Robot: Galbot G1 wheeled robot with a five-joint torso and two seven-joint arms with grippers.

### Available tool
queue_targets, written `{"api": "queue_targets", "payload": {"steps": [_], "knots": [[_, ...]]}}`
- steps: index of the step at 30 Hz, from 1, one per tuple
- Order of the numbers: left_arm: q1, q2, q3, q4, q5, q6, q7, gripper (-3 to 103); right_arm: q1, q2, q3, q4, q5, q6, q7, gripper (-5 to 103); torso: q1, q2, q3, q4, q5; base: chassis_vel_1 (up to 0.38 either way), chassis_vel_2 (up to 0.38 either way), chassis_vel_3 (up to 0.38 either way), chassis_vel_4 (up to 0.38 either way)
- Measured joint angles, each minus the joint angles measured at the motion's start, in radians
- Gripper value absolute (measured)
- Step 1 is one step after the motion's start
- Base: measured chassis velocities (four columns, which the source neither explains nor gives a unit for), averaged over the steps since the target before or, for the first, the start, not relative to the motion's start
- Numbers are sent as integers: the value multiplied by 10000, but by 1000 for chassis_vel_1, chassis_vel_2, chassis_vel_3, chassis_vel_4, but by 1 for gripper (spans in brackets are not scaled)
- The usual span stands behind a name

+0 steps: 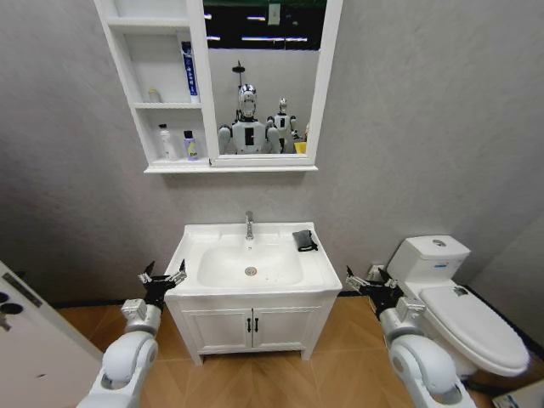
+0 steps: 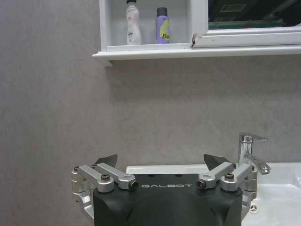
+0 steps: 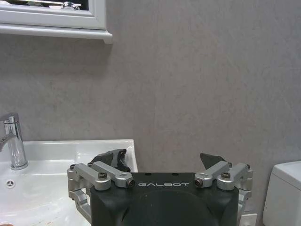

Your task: Move facial cleanser and shampoo from washbasin to cabinet, then wipe washbasin with towel.

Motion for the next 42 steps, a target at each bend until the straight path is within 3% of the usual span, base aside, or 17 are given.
{"api": "queue_targets", "payload": {"steps": [15,20,21,22,25,33,35,38,42], "knots": [[89,123,-249,43,53,-146,204,100,-161,87,-32,138,-262,43,-158,100,9,-3,3,1,0,-136,123,144,-141],[177,163,-340,42,15,-218,280,100,43,-463,-76,-211,-119,-157,-253,100,15,-6,5,1,0,-92,96,76,-94],[226,162,-346,30,12,-268,311,100,388,-1036,-148,-651,113,-189,-262,100,9,-5,3,-1,-1,0,0,0,0],[226,162,-346,30,12,-268,311,100,388,-1036,-148,-651,113,-189,-262,100,9,-5,3,-1,-1,0,0,0,0],[338,130,-371,-39,26,-315,343,100,1124,-1931,-351,-1508,798,-277,-275,100,-3,0,0,1,2,17,-13,-8,14],[440,49,-437,-171,87,-336,345,100,2267,-2725,-946,-2887,1246,-246,-428,100,-4,2,0,0,4,7,-5,-3,5],[436,-58,-437,-226,216,-335,334,100,3212,-3202,-1658,-3617,1517,-47,-796,100,2,0,1,-1,3,0,0,0,0],[471,-221,-416,-306,350,-331,328,100,4215,-3367,-2488,-4139,1876,-63,-781,100,3,-1,1,0,-2,0,0,0,0],[660,-391,-501,-449,475,-331,315,100,5672,-3136,-4036,-4934,2402,-436,225,100,3,-1,1,1,1,0,0,0,0]]}}
